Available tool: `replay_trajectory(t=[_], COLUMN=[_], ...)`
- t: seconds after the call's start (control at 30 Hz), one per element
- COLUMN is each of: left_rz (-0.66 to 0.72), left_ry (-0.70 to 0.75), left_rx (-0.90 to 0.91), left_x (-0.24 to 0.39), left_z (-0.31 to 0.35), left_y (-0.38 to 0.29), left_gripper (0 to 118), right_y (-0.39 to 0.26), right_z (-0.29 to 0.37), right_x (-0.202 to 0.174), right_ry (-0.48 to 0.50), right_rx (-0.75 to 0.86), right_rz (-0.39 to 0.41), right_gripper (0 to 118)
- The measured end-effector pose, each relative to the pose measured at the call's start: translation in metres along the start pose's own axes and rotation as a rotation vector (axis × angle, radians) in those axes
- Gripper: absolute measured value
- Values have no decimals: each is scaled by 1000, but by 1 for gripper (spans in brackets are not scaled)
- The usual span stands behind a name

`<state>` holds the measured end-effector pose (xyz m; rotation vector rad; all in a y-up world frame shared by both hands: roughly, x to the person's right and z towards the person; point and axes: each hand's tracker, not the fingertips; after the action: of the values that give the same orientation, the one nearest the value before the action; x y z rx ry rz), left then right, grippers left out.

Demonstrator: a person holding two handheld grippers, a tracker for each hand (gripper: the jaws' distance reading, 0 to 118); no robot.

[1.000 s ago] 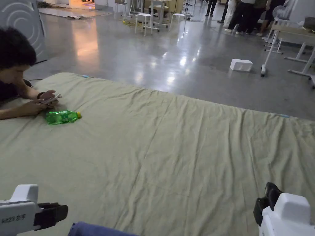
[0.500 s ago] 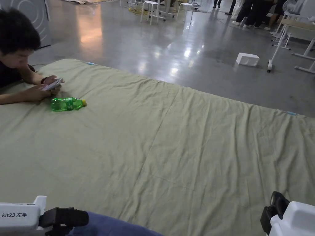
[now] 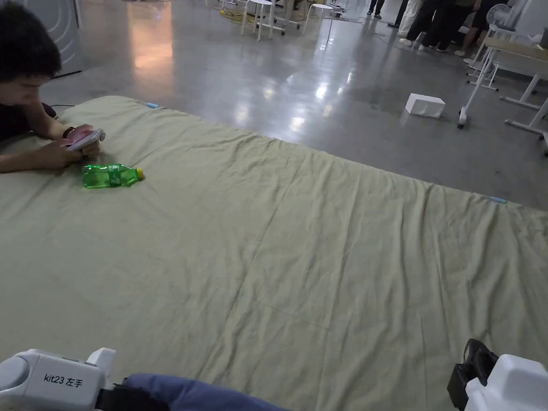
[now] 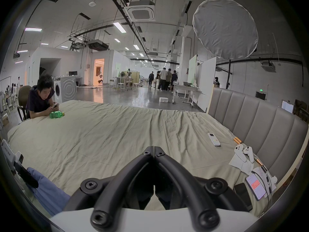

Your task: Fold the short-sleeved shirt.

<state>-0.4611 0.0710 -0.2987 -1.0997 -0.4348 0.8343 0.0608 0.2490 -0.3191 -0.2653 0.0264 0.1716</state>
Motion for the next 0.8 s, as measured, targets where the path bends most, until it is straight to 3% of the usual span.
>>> replay_trajectory(t=[0.03, 0.2, 0.4, 0.8], left_rz=[26, -83, -71, -124], left_ry=[-45, 55, 94, 457], left_rx=[23, 40, 67, 172], left_x=[3, 17, 49, 80], left_z=[3, 5, 36, 140], left_y=[-4, -6, -2, -4], left_gripper=[15, 10, 10, 10], right_y=[0, -2, -4, 3], right_z=[0, -1, 0, -10], right_x=[1, 4, 5, 11], right_ry=[0, 2, 3, 11], right_rx=[2, 3, -2, 8], right_rz=[2, 6, 17, 23], right_gripper=[0, 0, 0, 0])
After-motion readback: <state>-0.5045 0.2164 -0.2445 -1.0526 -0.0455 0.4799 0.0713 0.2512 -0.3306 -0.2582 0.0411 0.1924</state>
